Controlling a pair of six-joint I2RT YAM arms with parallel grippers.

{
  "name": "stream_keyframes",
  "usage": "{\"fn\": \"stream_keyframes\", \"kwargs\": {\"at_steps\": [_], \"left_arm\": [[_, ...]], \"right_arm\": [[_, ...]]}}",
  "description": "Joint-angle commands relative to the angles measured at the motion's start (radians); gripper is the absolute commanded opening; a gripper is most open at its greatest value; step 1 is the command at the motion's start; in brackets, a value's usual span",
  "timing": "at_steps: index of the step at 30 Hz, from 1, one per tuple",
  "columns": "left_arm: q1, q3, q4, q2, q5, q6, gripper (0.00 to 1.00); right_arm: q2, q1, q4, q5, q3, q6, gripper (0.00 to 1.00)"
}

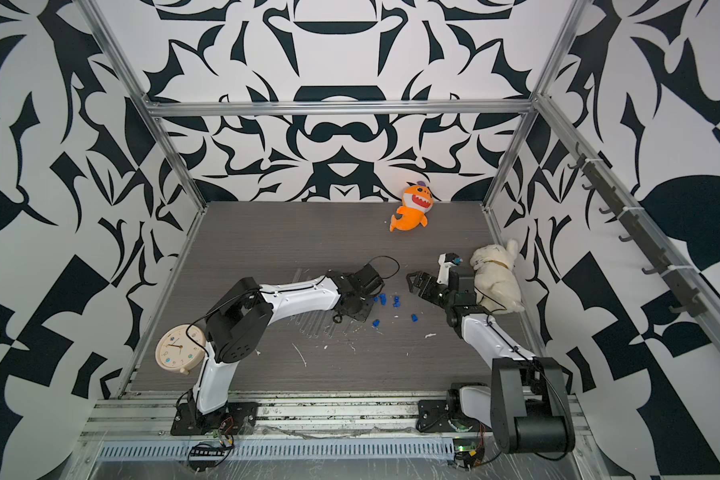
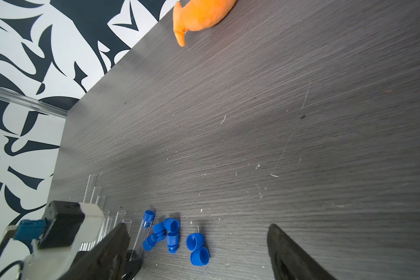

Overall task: Remove stoppers from test tubes
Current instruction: Pick up the test tube at the center of the board.

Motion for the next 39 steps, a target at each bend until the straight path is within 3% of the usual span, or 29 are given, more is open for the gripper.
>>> {"fn": "stream_keyframes", "kwargs": {"at_steps": [1, 3, 9, 18, 26, 31, 39], "left_arm": [[0.006, -0.017, -0.032, 0.029, 0.017, -0.003, 0.22], [0.006, -0.015, -0.036, 0.034, 0.019, -0.003, 0.20], [0.013, -0.027, -0.024, 0.001, 0.028, -0.004, 0.00], [0.037, -0.139, 0.096, -0.199, 0.052, 0.012, 0.00], [0.036, -0.292, 0.240, -0.362, 0.096, 0.040, 0.00], [0.035, -0.341, 0.288, -0.403, 0.118, 0.057, 0.00], [0.028, -0.364, 0.318, -0.415, 0.124, 0.055, 0.00]], "right_arm": [[-0.021, -0.003, 0.026, -0.017, -0.002, 0.003, 0.88], [-0.024, -0.003, 0.026, -0.020, -0.002, 0.003, 0.88], [-0.029, -0.004, 0.036, -0.067, -0.004, 0.000, 0.89], [0.018, 0.013, 0.145, -0.203, -0.016, 0.017, 0.88], [0.136, 0.164, 0.259, -0.246, 0.033, 0.029, 0.85], [0.203, 0.261, 0.407, -0.259, 0.041, 0.072, 0.82], [0.288, 0.314, 0.565, -0.266, 0.047, 0.153, 0.72]]}}
